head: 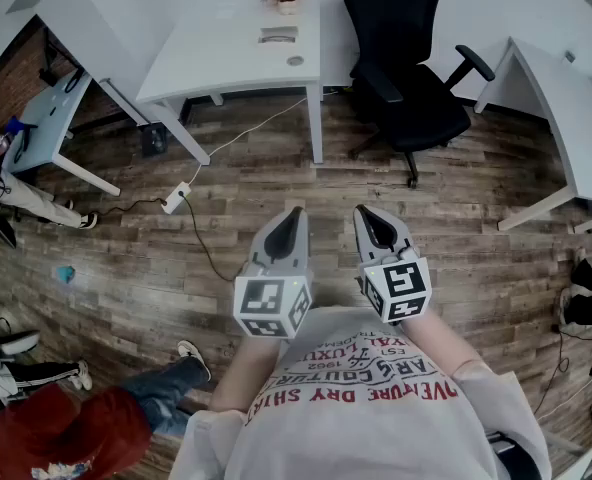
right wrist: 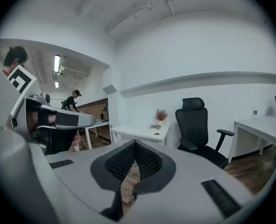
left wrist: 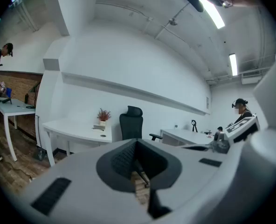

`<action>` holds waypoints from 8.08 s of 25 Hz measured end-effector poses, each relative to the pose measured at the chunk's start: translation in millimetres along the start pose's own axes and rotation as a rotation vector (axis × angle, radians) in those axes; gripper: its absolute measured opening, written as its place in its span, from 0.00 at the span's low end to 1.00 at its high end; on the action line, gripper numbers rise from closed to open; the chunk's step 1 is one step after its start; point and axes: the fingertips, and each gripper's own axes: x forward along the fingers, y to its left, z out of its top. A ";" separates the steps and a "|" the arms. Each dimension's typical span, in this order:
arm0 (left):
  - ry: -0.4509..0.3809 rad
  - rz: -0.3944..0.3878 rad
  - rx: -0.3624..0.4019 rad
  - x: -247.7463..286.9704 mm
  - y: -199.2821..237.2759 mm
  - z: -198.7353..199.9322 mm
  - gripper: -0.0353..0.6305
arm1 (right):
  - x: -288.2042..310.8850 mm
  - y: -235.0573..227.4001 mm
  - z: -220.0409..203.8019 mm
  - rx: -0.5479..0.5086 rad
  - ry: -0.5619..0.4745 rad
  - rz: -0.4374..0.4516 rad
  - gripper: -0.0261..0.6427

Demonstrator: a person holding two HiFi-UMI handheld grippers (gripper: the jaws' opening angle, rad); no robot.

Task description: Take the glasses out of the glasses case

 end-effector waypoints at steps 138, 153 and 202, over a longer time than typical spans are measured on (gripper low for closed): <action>0.536 -0.207 -0.262 671.7 533.7 22.3 0.06 | 827.9 -204.7 -30.2 -0.460 1.002 0.423 0.18; 0.517 -0.170 -0.254 672.3 533.2 24.9 0.06 | 832.7 -202.9 -32.2 -0.585 0.963 0.566 0.08; 0.118 -0.167 -0.042 668.2 463.8 178.1 0.06 | 749.7 -259.2 181.4 0.199 0.077 -0.158 0.08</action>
